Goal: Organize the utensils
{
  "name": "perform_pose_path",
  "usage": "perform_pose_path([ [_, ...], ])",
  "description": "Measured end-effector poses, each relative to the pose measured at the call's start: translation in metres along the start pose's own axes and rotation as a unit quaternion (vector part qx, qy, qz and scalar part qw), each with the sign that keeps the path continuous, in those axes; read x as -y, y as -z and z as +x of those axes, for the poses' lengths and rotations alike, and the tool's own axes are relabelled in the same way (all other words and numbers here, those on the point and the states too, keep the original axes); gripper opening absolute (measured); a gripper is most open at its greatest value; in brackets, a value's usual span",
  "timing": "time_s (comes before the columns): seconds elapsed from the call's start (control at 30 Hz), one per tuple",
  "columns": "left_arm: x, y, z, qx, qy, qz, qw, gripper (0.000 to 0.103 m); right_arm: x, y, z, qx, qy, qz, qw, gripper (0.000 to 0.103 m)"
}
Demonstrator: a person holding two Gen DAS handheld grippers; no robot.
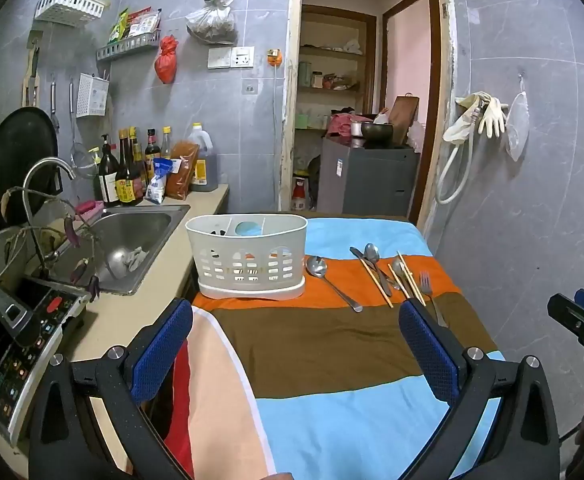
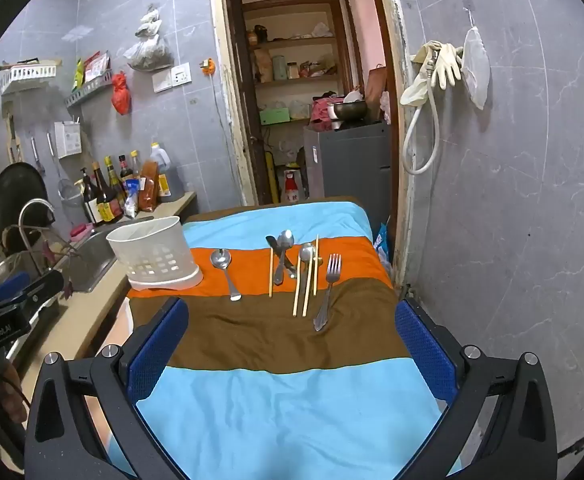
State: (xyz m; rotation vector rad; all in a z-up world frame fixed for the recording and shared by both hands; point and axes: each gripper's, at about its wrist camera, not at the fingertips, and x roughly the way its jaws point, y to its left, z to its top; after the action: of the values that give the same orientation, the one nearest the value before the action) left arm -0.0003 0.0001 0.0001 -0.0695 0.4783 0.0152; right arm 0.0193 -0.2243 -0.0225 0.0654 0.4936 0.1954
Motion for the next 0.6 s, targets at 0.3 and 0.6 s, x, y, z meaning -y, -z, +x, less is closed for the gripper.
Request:
perform_pose_path([
  [0.3,-0.002,0.001,-0.002,0.000,-0.004,-0.003,1.0000,0.101,0.000,0.000,0.001,-0.004,-0.001,0.001,1.000,0.103],
  [0.6,-0.008,0.003,-0.002,-0.004,-0.007,-0.004,1.0000,0.101,0.000,0.001,0.003,-0.007,-0.002,0.002,1.000,0.103],
])
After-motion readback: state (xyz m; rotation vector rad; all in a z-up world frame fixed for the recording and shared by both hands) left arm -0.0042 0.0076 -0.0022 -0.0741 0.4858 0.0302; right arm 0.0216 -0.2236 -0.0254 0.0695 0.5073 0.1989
